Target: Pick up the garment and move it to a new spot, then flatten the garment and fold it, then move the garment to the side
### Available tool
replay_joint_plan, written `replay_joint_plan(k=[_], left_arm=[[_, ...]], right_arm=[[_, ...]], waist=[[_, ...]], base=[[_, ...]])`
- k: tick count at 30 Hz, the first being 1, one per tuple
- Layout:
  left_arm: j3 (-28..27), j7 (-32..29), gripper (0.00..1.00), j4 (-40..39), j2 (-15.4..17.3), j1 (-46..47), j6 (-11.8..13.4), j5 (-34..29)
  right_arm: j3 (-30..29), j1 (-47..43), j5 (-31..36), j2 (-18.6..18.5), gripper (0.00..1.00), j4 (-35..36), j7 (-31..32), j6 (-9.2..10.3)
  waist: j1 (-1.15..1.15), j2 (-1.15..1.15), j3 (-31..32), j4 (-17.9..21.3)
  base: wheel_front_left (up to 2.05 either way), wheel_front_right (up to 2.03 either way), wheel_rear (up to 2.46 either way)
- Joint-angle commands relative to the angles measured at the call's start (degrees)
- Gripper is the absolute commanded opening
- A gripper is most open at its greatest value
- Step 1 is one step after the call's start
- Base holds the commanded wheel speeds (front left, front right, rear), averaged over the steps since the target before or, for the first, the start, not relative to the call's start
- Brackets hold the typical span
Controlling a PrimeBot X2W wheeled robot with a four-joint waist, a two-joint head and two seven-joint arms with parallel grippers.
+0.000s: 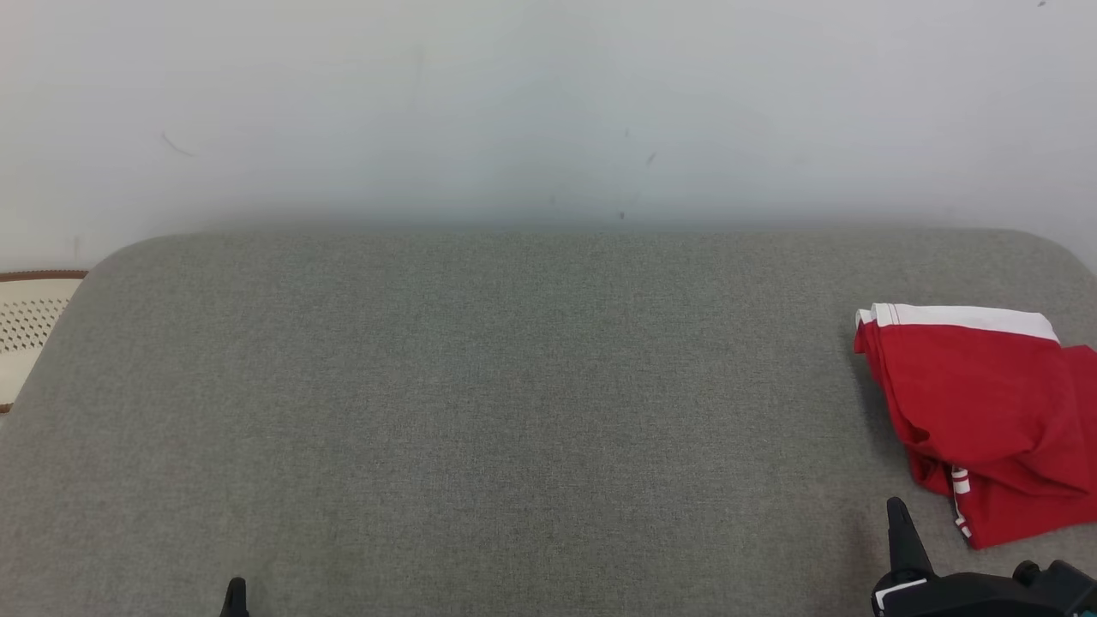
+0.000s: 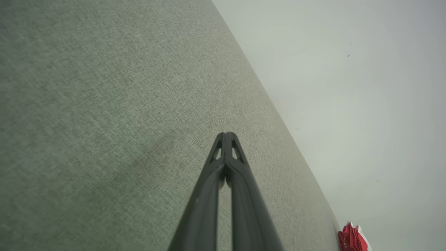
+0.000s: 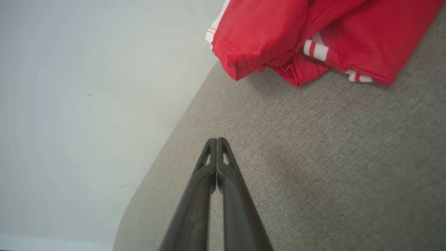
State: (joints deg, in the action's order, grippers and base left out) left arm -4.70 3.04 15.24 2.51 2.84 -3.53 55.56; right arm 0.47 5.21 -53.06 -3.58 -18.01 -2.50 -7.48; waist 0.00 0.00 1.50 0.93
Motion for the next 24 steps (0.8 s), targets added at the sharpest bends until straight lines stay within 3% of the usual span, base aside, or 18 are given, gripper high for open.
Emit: replay_joint_plan(k=[1, 24], left_arm=[[-0.3, -0.5, 0.0, -0.6, 0.4, 1.6, -0.5, 2.1], [-0.8, -3.8, 0.0, -0.5, 0.4, 2.6, -1.9, 15.4]], right_arm=[[-0.5, 1.0, -1.9, 0.1, 0.0, 0.7, 0.4, -0.01], [-3.2, 1.6, -16.1, 0.3, 0.0, 1.7, 4.0, -0.01]], waist=[[0.0, 0.0, 0.0, 0.0], [0.0, 0.0, -0.6, -0.3]], base=[[0.0, 0.0, 0.0], [0.0, 0.0, 0.0]])
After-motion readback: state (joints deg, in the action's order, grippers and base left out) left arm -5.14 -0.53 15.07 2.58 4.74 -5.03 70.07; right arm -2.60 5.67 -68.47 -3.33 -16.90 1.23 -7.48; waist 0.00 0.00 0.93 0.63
